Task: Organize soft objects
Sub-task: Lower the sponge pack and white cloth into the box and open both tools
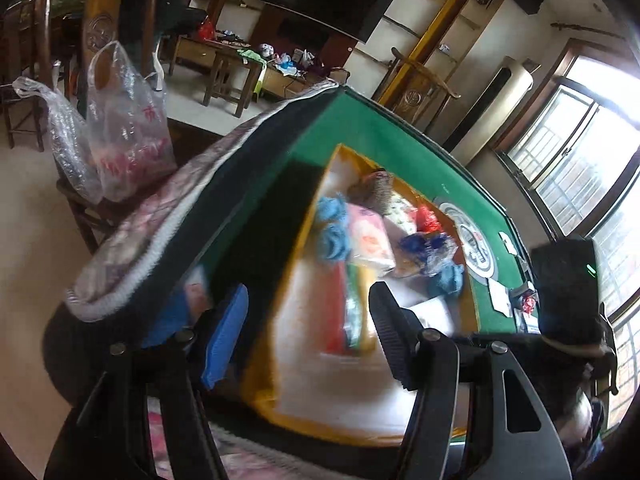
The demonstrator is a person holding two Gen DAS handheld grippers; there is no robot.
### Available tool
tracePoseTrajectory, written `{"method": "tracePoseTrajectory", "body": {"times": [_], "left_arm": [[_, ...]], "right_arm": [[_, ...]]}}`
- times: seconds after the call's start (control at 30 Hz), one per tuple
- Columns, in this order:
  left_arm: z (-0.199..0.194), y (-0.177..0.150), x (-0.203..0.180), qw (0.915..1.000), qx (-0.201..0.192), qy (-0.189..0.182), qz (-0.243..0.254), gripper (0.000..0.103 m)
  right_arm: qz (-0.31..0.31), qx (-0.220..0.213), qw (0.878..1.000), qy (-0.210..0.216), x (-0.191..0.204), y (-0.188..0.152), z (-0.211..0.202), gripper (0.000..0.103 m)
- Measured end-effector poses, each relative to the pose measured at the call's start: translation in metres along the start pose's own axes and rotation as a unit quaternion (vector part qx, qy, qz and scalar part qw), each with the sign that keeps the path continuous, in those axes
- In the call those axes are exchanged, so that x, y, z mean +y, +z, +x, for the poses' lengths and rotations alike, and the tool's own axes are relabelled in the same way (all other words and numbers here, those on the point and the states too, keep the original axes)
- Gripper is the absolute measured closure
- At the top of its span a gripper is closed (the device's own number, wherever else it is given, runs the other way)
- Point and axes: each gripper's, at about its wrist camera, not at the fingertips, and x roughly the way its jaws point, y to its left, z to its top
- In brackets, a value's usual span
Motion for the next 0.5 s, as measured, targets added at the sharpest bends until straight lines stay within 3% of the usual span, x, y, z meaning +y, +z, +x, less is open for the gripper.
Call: {"method": "tracePoseTrajectory", "body": {"times": [0.1,0.27,0.37,0.5], "left_arm": [[0.009,-0.004,0.008,0.9997,0.018,-0.013,0.001,0.039],[0.02,-0.007,0.007,0.9988,0.04,-0.029,0.001,0.039],[0.019,-0.007,0.002,0.9989,0.035,-0.031,0.006,0.039],[0.02,-0.01,-0.005,0.9992,0.03,-0.025,0.003,0.039]], "right_arm": [[0.001,-0.004,0.998,-0.066,-0.003,0.015,0.016,0.07],[0.018,-0.038,0.992,-0.117,-0.012,0.036,0.021,0.066],[0.019,-0.043,0.992,-0.117,-0.007,0.033,0.023,0.053],[0.018,-0.062,0.993,-0.099,-0.008,0.024,0.008,0.046]]}}
